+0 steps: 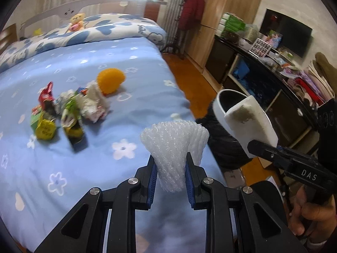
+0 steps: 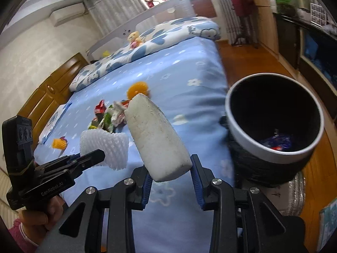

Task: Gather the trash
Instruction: 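Carry foam net and sponge over the bin and open both tools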

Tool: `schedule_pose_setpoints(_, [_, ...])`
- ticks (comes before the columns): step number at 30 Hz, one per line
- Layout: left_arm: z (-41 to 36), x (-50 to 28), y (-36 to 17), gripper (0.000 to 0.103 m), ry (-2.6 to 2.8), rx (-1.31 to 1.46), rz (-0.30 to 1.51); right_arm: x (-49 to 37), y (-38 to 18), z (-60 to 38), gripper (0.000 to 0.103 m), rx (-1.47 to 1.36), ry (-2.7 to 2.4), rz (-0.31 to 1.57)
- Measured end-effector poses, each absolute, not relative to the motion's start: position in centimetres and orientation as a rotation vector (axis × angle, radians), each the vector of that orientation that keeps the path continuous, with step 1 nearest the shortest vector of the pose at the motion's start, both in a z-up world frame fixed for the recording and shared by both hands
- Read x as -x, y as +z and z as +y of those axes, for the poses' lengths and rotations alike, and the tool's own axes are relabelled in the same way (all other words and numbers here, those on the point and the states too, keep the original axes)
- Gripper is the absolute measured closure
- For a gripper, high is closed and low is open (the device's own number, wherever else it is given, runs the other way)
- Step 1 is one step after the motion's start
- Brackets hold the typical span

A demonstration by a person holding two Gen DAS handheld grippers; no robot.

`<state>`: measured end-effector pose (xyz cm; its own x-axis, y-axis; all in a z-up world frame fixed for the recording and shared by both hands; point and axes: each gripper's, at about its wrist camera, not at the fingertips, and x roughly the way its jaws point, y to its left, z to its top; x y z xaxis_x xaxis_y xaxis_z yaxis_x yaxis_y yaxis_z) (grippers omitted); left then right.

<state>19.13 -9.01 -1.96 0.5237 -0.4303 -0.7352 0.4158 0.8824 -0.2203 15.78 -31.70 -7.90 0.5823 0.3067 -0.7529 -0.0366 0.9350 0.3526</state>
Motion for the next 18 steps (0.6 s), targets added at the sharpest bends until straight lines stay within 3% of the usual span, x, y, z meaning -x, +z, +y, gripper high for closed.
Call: schedule_pose_setpoints(18, [-16.3, -22.5, -1.8, 0.080, -0.611, -0.053, 0.886, -14.4, -6.8, -40.5, 0.069, -0.366, 0.029, 0.886])
